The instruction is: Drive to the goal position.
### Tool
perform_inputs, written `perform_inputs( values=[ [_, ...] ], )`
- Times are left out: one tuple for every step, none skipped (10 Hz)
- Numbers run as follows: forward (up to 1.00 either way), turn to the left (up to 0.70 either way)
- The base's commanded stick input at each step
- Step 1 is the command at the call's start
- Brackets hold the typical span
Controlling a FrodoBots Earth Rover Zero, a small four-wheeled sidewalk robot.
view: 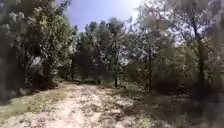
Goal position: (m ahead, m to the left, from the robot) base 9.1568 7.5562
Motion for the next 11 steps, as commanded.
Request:
perform_inputs(
  values=[
    [0.7, 0.0],
    [0.7, 0.0],
    [0.7, 0.0],
    [0.7, 0.0],
    [0.7, 0.0],
    [0.7, 0.0],
    [0.7, 0.0],
    [0.7, 0.0],
    [0.7, 0.0],
    [0.7, 0.0],
    [0.7, 0.0]
  ],
)
